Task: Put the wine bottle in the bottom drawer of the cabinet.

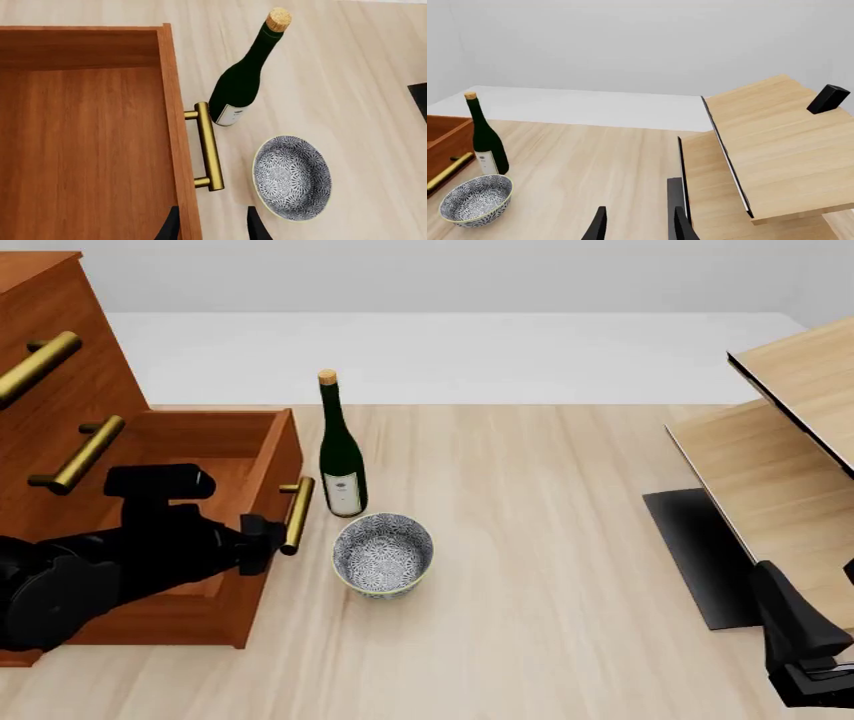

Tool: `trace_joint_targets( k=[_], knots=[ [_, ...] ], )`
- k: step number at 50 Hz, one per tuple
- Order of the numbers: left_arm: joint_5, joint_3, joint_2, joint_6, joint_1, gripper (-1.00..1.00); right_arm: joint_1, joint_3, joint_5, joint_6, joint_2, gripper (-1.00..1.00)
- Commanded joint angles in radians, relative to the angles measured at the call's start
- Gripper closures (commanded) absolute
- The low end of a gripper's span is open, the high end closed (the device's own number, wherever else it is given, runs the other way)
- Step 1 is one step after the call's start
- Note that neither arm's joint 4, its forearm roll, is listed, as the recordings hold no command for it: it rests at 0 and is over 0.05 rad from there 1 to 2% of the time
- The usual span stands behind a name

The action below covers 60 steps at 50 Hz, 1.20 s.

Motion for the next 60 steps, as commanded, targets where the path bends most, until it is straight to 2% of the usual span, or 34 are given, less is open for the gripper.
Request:
trace_joint_targets(
  k=[1,15,16,18,20,29,41,43,45,46,49,60],
  knots=[
    [-0.006,-0.011,0.002,-0.018,-0.025,-1.00,0.000,0.000,-0.001,0.001,0.000,-1.00],
    [0.014,-0.022,-0.018,-0.014,-0.046,-1.00,0.002,0.000,0.001,0.000,0.001,-1.00],
    [0.011,-0.018,-0.024,-0.049,-0.057,-1.00,0.003,0.000,0.001,0.002,0.000,-1.00],
    [0.018,-0.022,-0.026,-0.011,-0.055,-1.00,0.003,0.000,0.001,0.000,0.000,-1.00],
    [0.018,-0.019,-0.027,-0.027,-0.057,-1.00,0.002,0.000,0.001,0.001,0.000,-1.00],
    [0.039,-0.028,-0.048,-0.017,-0.061,-1.00,0.005,0.000,0.004,0.000,0.000,-1.00],
    [0.113,-0.057,-0.126,-0.028,-0.073,-1.00,0.009,0.000,0.004,0.001,-0.001,-1.00],
    [0.125,-0.063,-0.136,-0.004,-0.071,-1.00,0.009,0.000,0.004,0.000,-0.001,-1.00],
    [0.138,-0.069,-0.150,-0.036,-0.087,-1.00,0.009,0.000,0.004,0.000,-0.001,-1.00],
    [0.153,-0.079,-0.162,-0.011,-0.085,-1.00,0.009,0.000,0.004,0.000,0.000,-1.00],
    [0.177,-0.093,-0.179,-0.030,-0.100,-1.00,0.010,0.000,0.003,-0.001,0.000,-1.00],
    [0.323,-0.222,-0.285,0.009,-0.099,-1.00,0.013,0.000,0.000,0.001,0.002,-1.00]
  ],
)
